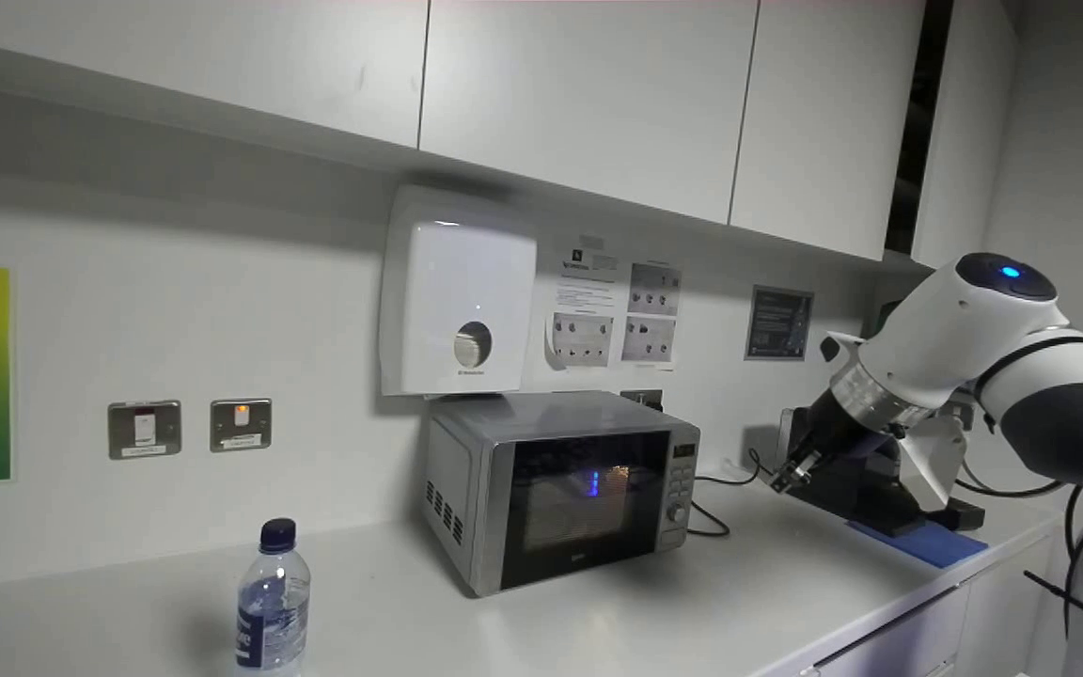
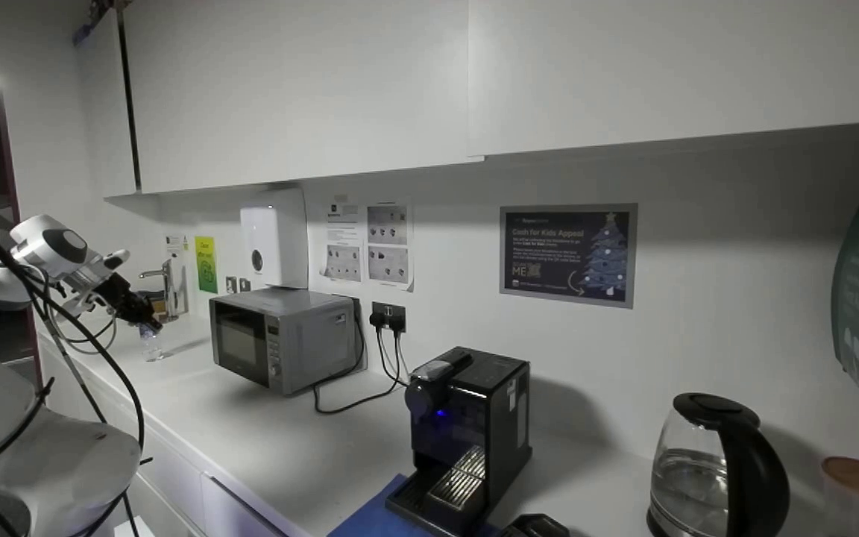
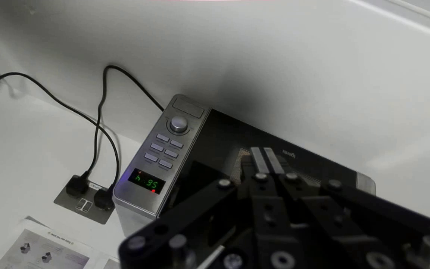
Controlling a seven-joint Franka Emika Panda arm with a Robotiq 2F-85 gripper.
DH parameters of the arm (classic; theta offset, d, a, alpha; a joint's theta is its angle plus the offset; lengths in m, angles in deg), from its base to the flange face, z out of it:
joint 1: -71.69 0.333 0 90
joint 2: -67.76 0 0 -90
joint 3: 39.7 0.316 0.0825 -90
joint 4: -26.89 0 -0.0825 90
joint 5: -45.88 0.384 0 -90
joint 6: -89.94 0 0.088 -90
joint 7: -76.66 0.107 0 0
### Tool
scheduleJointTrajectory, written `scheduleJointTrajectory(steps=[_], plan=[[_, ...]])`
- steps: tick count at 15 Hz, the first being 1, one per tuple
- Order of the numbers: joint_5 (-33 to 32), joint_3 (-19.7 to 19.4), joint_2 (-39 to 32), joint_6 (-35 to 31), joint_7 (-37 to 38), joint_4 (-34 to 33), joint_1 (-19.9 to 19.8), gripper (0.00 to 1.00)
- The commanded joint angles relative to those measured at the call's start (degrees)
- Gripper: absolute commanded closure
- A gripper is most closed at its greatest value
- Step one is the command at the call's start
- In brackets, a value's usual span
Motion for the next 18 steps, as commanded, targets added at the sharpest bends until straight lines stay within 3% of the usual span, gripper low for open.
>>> scheduleJointTrajectory(steps=[1,2,12,18], plan=[[2.3,-0.2,4.1,0.8,-0.4,2.2,0.0,0.75],[2.5,-0.2,4.4,0.6,-0.5,2.5,-0.2,0.73],[3.3,-0.3,5.8,0.6,-0.9,3.9,-0.3,0.01],[3.3,-0.6,5.5,0.0,-0.9,4.2,-0.6,0.00]])
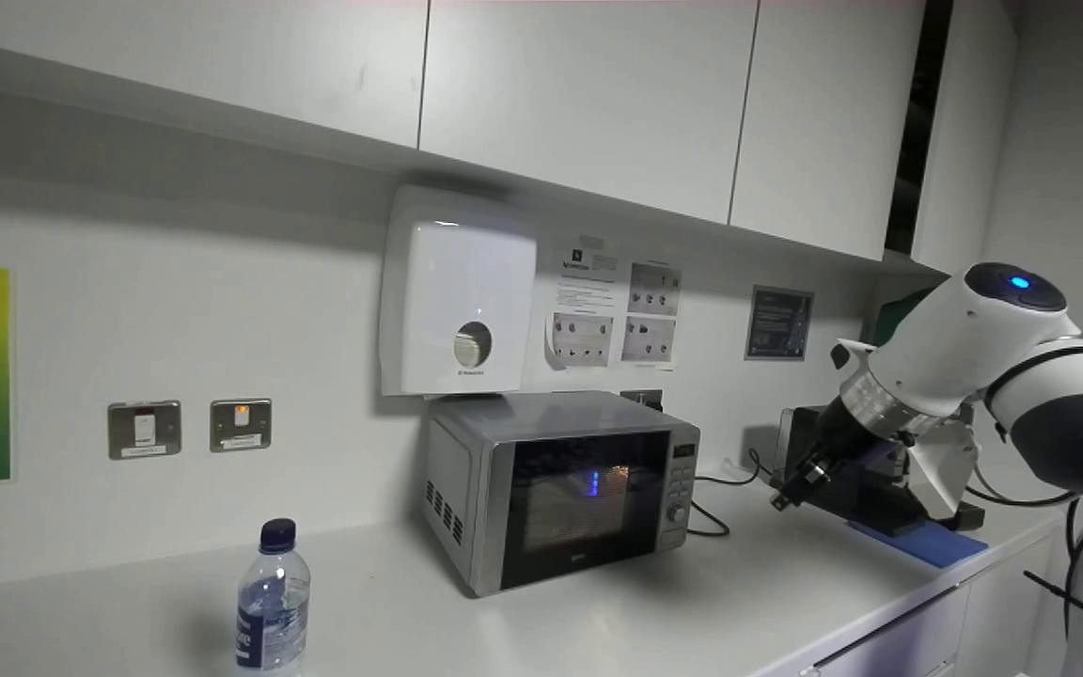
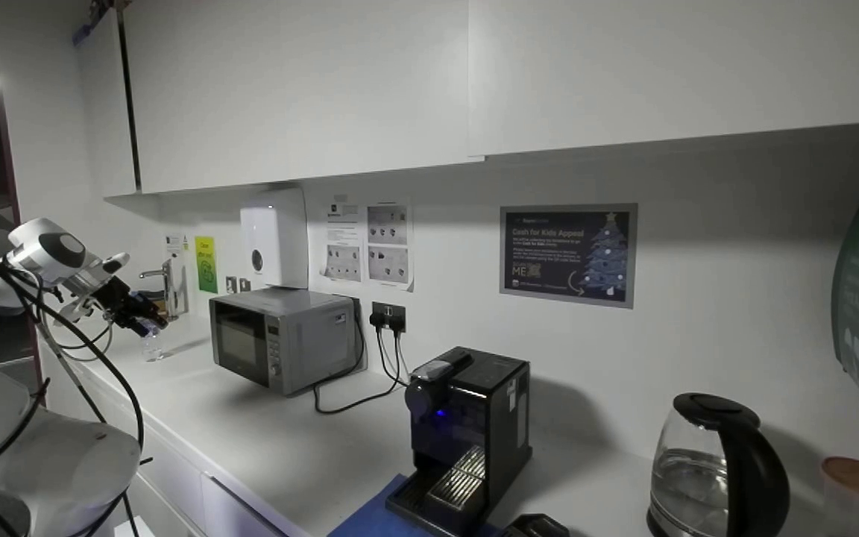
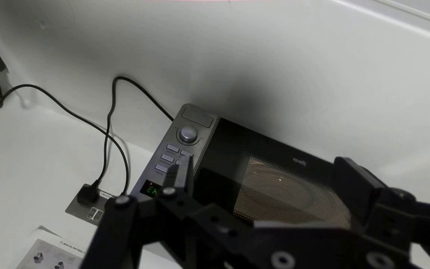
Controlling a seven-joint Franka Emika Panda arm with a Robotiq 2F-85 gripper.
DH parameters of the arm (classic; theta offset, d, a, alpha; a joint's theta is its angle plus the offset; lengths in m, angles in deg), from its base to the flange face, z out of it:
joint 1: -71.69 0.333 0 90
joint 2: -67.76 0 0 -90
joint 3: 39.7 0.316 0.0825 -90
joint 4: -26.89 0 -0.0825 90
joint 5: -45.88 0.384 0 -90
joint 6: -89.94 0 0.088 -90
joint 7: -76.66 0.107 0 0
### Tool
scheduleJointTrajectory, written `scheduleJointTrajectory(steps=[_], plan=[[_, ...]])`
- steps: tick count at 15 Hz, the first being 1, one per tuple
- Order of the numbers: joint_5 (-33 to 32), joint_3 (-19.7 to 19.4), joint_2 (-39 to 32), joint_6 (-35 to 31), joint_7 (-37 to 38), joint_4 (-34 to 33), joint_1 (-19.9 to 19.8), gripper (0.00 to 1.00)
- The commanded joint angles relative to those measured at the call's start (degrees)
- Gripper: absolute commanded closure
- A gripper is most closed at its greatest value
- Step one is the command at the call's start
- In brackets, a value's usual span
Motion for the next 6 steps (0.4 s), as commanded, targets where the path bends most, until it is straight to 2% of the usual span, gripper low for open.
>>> scheduleJointTrajectory(steps=[1,5,6], plan=[[1.6,-0.8,2.5,-0.2,-1.0,1.6,-0.6,0.00],[2.0,-1.5,2.4,0.1,-0.7,1.9,-1.0,0.00],[1.2,0.0,0.5,0.0,-0.8,0.4,-1.6,0.00]])
